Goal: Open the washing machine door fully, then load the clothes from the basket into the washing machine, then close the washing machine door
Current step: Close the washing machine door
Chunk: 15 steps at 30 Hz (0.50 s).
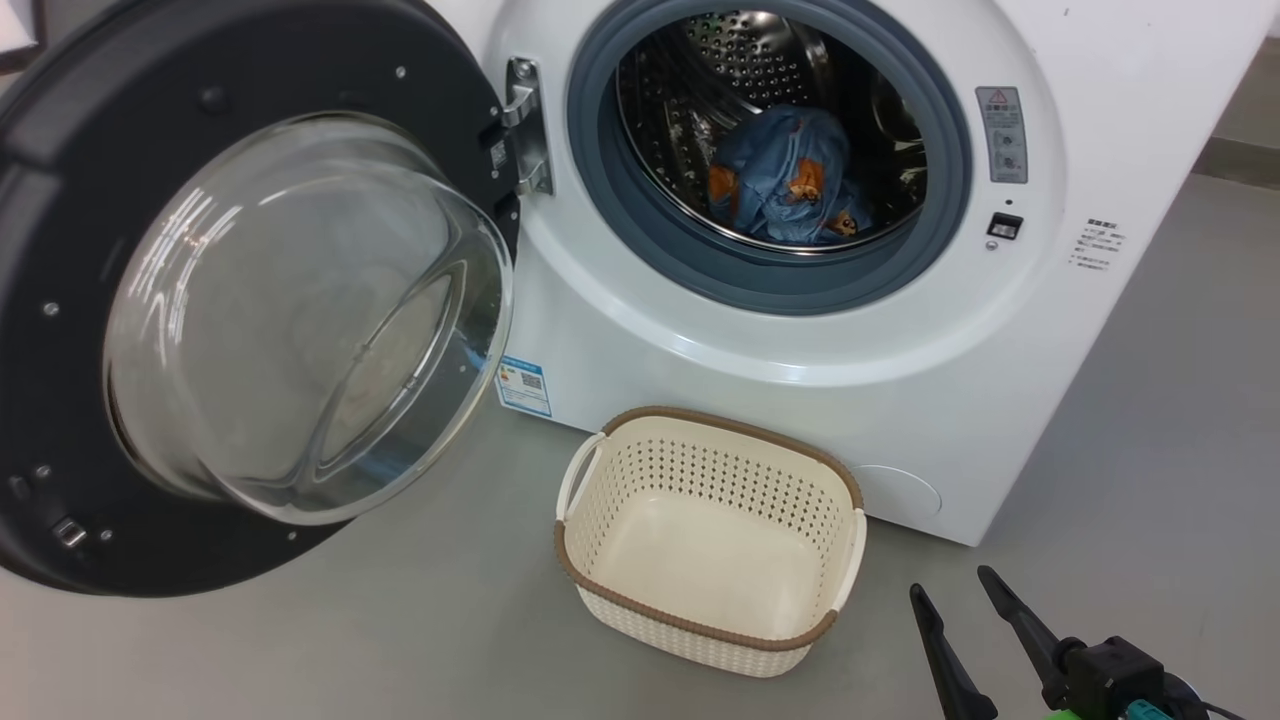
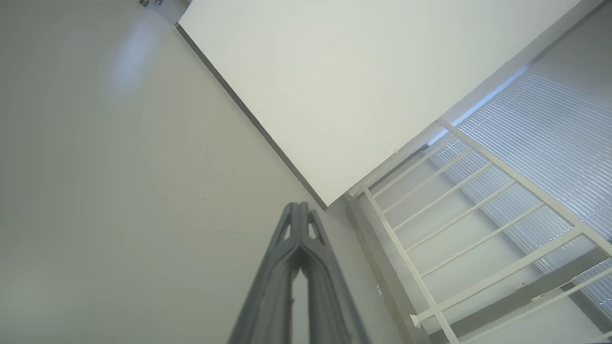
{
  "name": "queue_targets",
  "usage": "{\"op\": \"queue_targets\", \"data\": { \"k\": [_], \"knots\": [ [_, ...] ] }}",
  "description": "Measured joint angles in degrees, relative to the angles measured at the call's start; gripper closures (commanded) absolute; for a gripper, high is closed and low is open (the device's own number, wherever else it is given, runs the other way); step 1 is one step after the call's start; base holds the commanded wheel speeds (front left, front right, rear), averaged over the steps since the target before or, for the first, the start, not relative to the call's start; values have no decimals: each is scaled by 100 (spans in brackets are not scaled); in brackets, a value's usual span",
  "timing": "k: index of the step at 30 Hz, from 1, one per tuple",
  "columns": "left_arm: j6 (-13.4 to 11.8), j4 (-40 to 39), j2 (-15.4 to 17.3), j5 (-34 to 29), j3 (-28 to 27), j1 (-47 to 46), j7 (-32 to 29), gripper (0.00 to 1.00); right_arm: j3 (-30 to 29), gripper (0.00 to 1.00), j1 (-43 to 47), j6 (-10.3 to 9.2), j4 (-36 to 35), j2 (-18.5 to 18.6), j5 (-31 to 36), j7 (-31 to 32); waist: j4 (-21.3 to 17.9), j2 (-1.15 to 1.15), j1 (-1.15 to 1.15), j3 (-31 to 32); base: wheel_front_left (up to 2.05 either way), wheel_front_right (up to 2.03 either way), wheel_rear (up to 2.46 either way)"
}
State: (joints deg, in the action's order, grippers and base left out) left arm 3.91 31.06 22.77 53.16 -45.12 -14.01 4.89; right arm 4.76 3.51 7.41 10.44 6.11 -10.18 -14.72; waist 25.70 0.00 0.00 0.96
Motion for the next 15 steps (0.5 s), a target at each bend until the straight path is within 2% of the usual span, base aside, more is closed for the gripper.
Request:
{"op": "queue_targets", "data": {
  "k": [4,8,15],
  "knots": [
    [-256,379,382,264,-76,-552,-355,100,22,0,-1,0,4,21,0,0,-96,0,0,-14,0,0,0],
    [-454,520,627,299,48,-972,-641,100,52,0,-3,0,13,69,0,0,-217,0,0,-41,0,0,0],
    [-810,532,710,639,62,-1741,-1065,100,159,0,-7,0,49,118,0,0,-460,0,0,-90,0,0,0]
  ]
}}
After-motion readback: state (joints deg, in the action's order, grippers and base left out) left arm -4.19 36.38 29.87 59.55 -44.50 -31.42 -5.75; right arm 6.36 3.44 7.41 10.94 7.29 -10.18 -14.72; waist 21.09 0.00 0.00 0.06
